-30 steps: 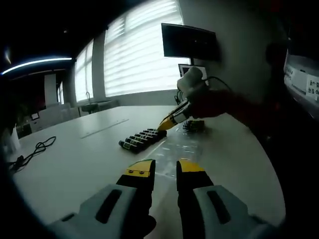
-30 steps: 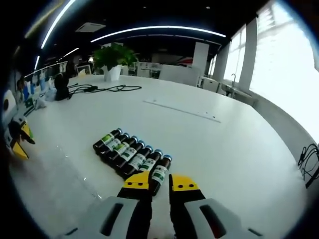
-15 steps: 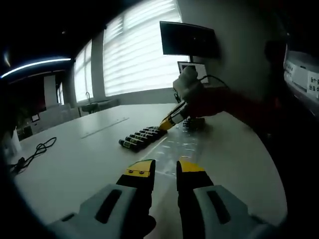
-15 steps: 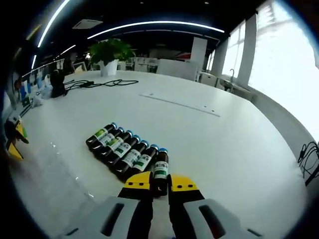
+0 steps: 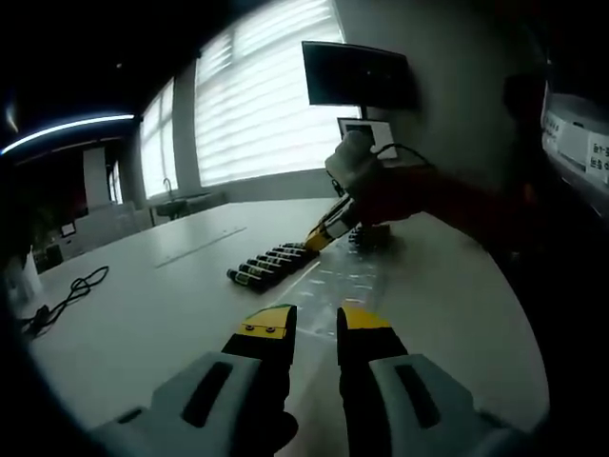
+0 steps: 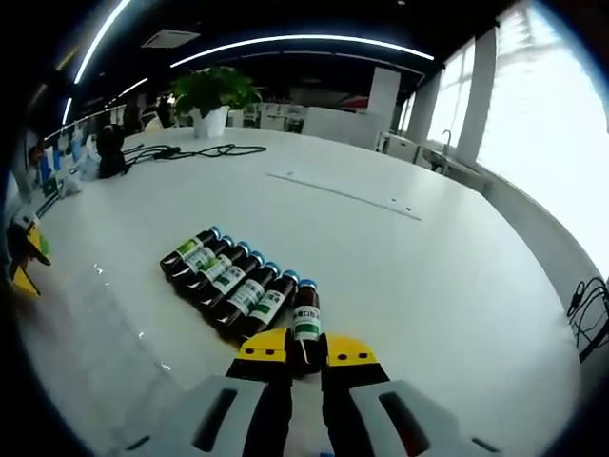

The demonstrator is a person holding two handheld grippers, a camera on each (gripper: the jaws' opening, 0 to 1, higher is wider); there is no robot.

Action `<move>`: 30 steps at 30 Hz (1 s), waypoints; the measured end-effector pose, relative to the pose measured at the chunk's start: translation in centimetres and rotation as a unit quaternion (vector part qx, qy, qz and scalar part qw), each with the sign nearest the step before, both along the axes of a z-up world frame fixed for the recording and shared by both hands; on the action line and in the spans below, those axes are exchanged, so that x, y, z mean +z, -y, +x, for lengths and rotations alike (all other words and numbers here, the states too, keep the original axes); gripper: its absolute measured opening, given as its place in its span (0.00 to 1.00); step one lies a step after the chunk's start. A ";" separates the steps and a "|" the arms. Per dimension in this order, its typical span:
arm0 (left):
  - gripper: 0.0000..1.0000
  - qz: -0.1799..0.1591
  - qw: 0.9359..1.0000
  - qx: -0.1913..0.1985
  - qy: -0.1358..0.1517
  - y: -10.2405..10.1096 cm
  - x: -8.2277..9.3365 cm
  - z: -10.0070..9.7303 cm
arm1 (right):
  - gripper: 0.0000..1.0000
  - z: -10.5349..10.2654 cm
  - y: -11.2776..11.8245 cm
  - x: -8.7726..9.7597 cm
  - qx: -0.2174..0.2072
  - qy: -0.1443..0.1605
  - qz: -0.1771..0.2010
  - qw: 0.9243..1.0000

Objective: Grip medicine bottles put into box

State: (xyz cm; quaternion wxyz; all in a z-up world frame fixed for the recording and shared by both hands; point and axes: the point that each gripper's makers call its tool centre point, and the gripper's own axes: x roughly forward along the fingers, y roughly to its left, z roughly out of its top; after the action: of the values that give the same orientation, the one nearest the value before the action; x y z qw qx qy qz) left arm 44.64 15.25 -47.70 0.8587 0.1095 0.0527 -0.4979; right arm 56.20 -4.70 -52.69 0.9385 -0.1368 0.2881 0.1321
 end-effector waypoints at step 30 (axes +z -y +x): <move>0.11 -0.004 1.000 0.005 -0.007 -0.2 -0.1 0.5 | 0.07 -4.1 1.9 4.4 -0.028 0.071 0.041 0.996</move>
State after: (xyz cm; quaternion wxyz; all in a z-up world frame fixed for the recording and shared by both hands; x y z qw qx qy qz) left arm 45.15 15.47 -47.81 0.8614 0.1025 0.0571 -0.4942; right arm 52.14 -6.58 -48.29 0.9649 -0.0987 0.2183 0.1076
